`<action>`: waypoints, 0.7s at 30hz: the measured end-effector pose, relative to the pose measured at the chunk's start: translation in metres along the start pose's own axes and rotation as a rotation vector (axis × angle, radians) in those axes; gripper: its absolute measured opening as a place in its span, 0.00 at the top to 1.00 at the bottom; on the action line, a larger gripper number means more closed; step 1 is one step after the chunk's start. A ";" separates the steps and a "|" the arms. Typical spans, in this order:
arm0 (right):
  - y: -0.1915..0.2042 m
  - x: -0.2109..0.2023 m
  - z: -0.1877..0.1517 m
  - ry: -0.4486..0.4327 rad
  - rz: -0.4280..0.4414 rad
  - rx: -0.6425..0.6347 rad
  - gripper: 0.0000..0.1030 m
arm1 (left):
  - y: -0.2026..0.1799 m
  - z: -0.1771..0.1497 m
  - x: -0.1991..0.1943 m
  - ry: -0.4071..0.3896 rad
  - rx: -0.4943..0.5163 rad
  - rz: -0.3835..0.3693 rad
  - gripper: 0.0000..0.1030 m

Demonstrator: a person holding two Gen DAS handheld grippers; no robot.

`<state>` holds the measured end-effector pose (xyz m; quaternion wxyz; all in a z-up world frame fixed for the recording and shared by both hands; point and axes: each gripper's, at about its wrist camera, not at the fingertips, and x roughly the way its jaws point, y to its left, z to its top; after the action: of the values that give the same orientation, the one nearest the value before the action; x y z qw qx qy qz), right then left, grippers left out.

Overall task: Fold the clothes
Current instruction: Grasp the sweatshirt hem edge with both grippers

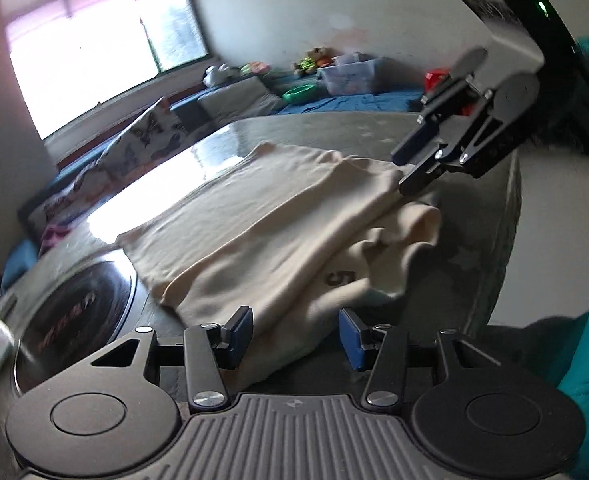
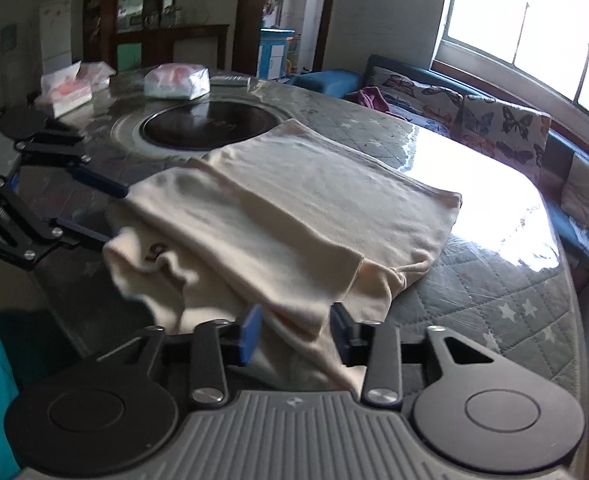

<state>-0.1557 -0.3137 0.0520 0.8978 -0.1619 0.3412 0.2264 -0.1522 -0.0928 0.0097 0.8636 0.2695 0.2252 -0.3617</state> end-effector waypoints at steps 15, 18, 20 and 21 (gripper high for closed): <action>0.025 -0.014 -0.018 -0.001 0.001 -0.221 0.41 | 0.016 0.017 0.014 -0.039 -0.087 -0.044 0.90; 0.029 -0.009 -0.018 -0.029 0.010 -0.265 0.40 | 0.032 0.026 0.019 -0.035 -0.161 -0.056 0.91; 0.031 -0.004 -0.016 -0.044 0.015 -0.292 0.40 | 0.041 0.031 0.024 -0.031 -0.186 -0.061 0.91; 0.031 -0.001 -0.014 -0.051 0.019 -0.298 0.40 | 0.045 0.033 0.027 -0.029 -0.199 -0.063 0.91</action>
<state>-0.1801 -0.2945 0.0382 0.8701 -0.2843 0.2823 0.2870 -0.0954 -0.1006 0.0322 0.8775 0.1697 0.2557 -0.3685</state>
